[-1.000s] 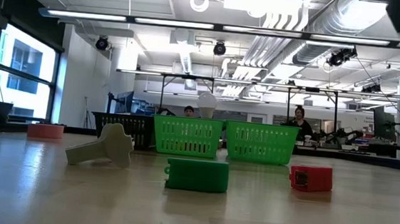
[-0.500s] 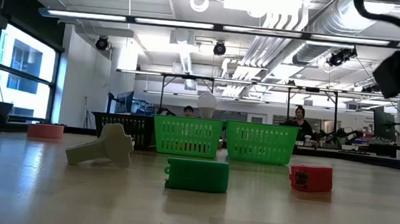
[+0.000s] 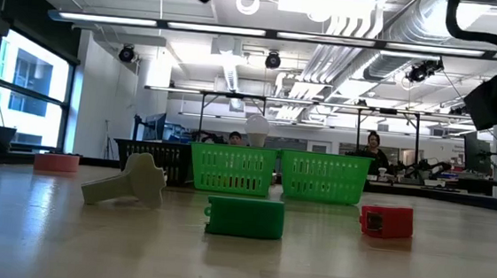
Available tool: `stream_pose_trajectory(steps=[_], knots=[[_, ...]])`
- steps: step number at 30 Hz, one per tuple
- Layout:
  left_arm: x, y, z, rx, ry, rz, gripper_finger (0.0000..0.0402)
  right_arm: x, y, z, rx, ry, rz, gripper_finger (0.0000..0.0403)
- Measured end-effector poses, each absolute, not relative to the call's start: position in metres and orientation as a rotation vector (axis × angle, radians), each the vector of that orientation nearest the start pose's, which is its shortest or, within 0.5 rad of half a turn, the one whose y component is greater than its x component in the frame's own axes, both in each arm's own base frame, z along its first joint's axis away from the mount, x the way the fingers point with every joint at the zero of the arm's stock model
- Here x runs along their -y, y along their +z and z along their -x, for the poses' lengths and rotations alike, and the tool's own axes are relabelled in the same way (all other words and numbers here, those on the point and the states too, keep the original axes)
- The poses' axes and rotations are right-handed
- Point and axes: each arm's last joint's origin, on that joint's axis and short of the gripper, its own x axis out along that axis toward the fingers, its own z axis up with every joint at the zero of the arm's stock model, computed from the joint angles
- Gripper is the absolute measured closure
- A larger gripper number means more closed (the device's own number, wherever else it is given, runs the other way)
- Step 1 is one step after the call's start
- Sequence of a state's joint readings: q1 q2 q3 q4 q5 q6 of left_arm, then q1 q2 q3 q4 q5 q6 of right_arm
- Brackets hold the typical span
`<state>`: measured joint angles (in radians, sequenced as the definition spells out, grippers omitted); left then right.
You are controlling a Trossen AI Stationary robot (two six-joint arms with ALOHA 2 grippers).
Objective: Pick and place Stapler, Stapler remover, tape
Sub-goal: Put the right blue tape into the black bin
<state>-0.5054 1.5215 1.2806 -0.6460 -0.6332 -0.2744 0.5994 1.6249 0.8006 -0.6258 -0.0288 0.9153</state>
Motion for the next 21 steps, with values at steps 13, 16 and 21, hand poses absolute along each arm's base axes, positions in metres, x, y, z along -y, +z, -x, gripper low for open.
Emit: stream_pose_trajectory(steps=[13, 16, 21], knots=[[0.145, 0.267, -0.302, -0.804, 0.200, -0.317, 0.0273, -0.139, 0.170, -0.254, -1.216, -0.191, -0.101, 0.0369], [0.145, 0.268, -0.304, -0.783, 0.215, -0.327, 0.0273, -0.139, 0.187, -0.267, -1.142, -0.193, -0.047, 0.0369], [0.149, 0.275, -0.311, -0.689, 0.199, -0.336, 0.0273, -0.144, 0.218, -0.283, -1.013, -0.178, 0.062, 0.0369]])
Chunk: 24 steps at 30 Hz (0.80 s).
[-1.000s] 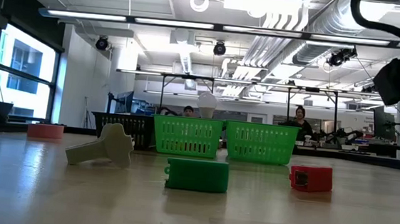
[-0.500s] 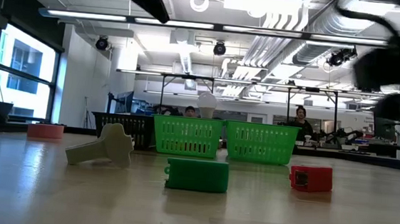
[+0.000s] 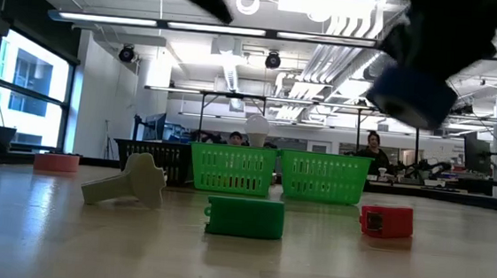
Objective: Pick and place Stapler, Stapler remover, tape
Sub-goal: Put the right blue tape into the black bin
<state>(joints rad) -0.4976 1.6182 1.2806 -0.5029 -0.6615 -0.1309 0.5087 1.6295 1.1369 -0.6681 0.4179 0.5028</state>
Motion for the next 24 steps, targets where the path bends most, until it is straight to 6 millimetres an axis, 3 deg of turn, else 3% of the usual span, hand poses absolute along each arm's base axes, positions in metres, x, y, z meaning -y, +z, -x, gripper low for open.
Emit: stream_pose_trajectory(steps=[5, 11, 18, 24], knots=[[0.153, 0.285, -0.319, -0.580, 0.156, -0.339, 0.0273, -0.151, 0.245, -0.292, -0.879, -0.211, 0.209, 0.0369], [0.156, 0.292, -0.324, -0.503, 0.131, -0.295, 0.0273, -0.166, 0.266, -0.289, -0.730, -0.312, 0.410, 0.0369], [0.163, 0.297, -0.331, -0.417, 0.034, -0.196, 0.0273, -0.177, 0.272, -0.283, -0.592, -0.451, 0.626, 0.0369], [0.171, 0.288, -0.345, -0.351, 0.018, -0.203, 0.0273, -0.185, 0.276, -0.283, -0.523, -0.493, 0.687, 0.0369]])
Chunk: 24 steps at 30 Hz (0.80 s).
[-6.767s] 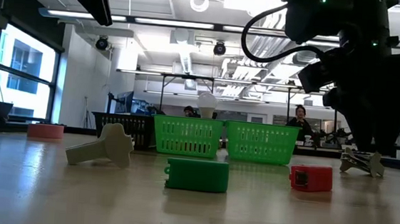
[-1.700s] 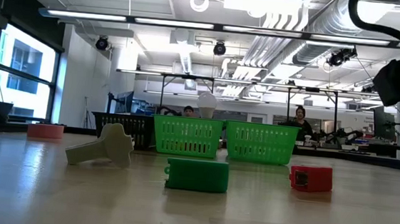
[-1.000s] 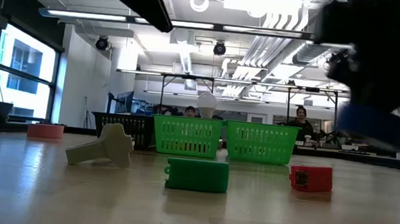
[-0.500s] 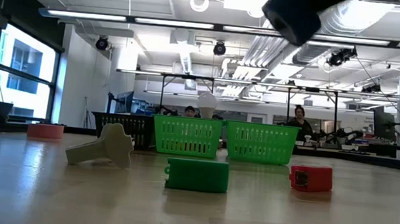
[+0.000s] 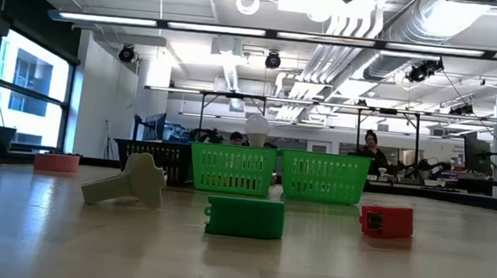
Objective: Pick and place Stapler, Stapler remover, tape
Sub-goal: Put the right blue tape into the black bin
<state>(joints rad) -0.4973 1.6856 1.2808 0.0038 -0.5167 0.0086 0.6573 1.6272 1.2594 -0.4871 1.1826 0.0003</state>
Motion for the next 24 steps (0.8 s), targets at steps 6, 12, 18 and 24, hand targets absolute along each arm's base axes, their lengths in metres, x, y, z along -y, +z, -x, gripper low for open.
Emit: stream_pose_trajectory(steps=[6, 12, 18, 24], knots=[[0.169, 0.284, -0.348, -0.343, 0.141, -0.248, 0.0273, -0.197, 0.280, -0.279, -0.478, -0.481, 0.730, 0.0369], [0.169, 0.288, -0.349, -0.308, 0.149, -0.262, 0.0273, -0.202, 0.282, -0.276, -0.457, -0.486, 0.724, 0.0369], [0.171, 0.290, -0.350, -0.287, 0.078, -0.244, 0.0273, -0.201, 0.283, -0.277, -0.452, -0.498, 0.733, 0.0369], [0.169, 0.292, -0.352, -0.265, 0.076, -0.228, 0.0273, -0.204, 0.287, -0.281, -0.430, -0.475, 0.730, 0.0369]])
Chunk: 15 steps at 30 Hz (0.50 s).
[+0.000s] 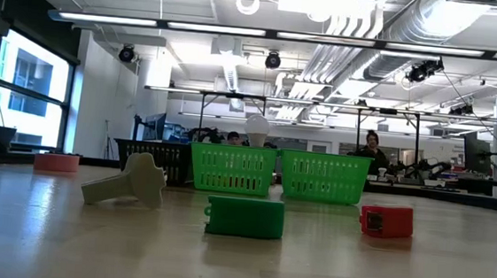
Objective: Pick and place Stapler, Stapler remover, tape
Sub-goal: Put the right blue tape into the black bin
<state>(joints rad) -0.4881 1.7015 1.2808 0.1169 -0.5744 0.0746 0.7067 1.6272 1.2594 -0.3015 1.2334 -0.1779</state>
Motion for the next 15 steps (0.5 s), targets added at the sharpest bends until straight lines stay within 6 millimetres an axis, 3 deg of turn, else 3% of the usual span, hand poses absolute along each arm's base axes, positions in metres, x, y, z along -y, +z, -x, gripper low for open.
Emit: stream_pose_trajectory(steps=[10, 15], knots=[[0.157, 0.284, -0.369, -0.249, 0.008, -0.191, 0.0278, -0.205, 0.288, -0.282, -0.430, -0.450, 0.752, 0.0369], [0.160, 0.285, -0.368, -0.233, -0.022, -0.248, 0.0334, -0.205, 0.288, -0.281, -0.430, -0.451, 0.740, 0.0369]])
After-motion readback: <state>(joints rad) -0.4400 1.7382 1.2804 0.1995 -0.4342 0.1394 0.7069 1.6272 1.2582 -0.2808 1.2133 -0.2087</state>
